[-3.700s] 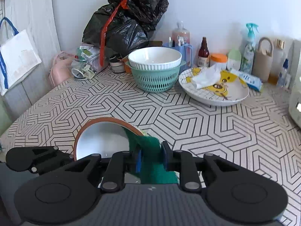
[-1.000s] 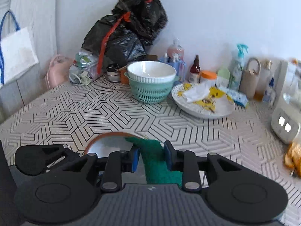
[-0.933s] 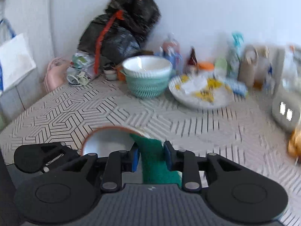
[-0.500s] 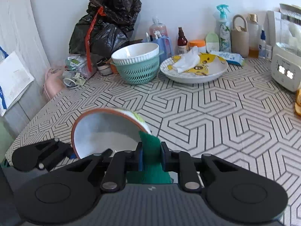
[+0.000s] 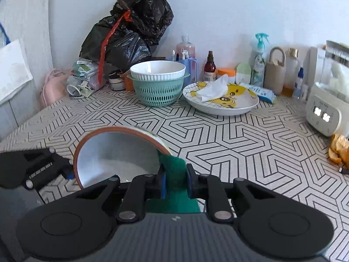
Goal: Clean bowl
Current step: 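Scrub the bowl's inside with the green pad in the right tool while the left tool holds the rim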
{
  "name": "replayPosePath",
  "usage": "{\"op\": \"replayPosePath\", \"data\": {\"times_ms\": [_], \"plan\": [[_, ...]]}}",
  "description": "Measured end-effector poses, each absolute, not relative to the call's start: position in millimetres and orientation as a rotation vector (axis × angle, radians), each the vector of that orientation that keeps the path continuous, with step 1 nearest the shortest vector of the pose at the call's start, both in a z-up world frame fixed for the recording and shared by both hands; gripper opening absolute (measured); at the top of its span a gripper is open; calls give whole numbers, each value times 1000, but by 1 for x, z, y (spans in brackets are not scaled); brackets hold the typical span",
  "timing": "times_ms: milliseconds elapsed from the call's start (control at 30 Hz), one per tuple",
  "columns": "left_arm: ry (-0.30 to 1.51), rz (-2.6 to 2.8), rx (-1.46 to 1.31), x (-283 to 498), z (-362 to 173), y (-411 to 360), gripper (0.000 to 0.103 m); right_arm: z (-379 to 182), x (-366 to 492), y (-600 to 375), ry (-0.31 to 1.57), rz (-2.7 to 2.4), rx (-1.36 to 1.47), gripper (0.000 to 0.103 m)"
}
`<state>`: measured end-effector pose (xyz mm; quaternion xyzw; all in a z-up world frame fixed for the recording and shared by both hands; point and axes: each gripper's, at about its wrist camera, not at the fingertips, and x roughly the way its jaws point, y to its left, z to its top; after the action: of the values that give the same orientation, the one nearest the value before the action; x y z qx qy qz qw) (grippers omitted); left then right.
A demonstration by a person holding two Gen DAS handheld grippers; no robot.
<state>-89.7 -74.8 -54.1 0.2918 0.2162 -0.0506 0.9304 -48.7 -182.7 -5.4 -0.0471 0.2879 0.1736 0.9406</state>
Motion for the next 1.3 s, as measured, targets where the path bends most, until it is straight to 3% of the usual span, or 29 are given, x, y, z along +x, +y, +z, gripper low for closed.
{"op": "replayPosePath", "data": {"times_ms": [200, 400, 600, 900, 1300], "plan": [[525, -150, 498, -80, -41, -63, 23, -7, -49, -183, 590, 355, -98, 16], [578, -174, 415, -72, -26, -50, 16, -9, -48, -187, 598, 372, -86, 16], [522, -145, 423, -76, -20, -57, 11, -15, -49, -194, 609, 386, -59, 16], [479, -102, 555, -91, -38, -69, 13, -14, -35, -230, 787, 506, 162, 18], [459, -99, 601, -97, -44, -72, 14, -10, -42, -252, 827, 526, 253, 18]]}}
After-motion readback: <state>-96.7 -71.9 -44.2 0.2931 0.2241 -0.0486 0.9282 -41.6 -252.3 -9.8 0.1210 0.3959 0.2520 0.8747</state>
